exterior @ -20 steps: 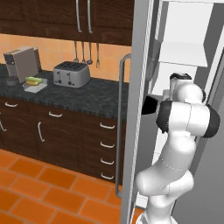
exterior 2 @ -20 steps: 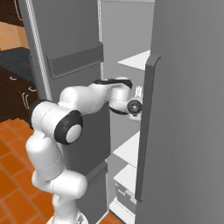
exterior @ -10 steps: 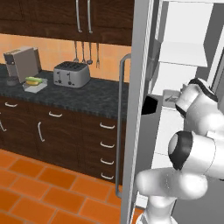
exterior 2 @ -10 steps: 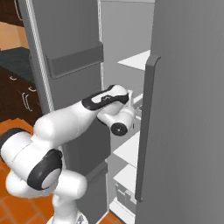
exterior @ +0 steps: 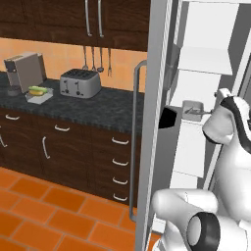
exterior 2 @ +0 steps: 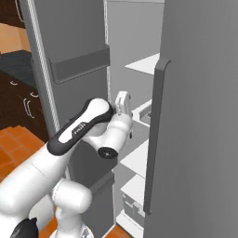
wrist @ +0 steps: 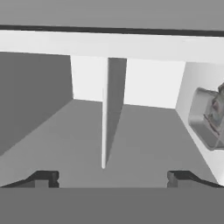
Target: Take the meat container that has the fish and place it on the second highest rack of the freezer. Then take the vegetable container that has the cucumber and corn and place it on the highest rack of the freezer.
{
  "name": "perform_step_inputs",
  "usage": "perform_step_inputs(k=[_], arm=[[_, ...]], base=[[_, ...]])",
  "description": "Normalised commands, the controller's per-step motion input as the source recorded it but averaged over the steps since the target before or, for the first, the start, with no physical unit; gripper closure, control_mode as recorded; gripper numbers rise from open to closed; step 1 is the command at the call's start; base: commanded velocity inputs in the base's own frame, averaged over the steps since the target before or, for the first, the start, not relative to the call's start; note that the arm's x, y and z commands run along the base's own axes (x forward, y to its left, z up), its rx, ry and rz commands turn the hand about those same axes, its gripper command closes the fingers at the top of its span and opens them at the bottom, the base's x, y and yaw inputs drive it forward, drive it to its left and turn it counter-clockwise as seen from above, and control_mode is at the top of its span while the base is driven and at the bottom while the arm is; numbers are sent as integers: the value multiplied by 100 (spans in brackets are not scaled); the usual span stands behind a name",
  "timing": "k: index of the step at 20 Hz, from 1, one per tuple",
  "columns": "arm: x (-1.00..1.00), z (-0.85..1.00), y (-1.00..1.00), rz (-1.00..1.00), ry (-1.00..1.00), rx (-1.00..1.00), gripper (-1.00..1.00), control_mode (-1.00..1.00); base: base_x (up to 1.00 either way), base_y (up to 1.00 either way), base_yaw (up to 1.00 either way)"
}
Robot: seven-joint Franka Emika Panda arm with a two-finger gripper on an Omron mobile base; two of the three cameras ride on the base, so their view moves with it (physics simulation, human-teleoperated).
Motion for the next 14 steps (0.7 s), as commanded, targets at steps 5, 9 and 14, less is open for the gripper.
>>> perform_step_inputs(k=[5,9,14], arm=[[-100,99,20,3,-11,-2,-100,-100],[-100,100,16,5,-3,-2,-100,-100],[-100,100,4,6,0,-2,-100,-100]], base=[[0,0,0],[0,0,0],[0,0,0]])
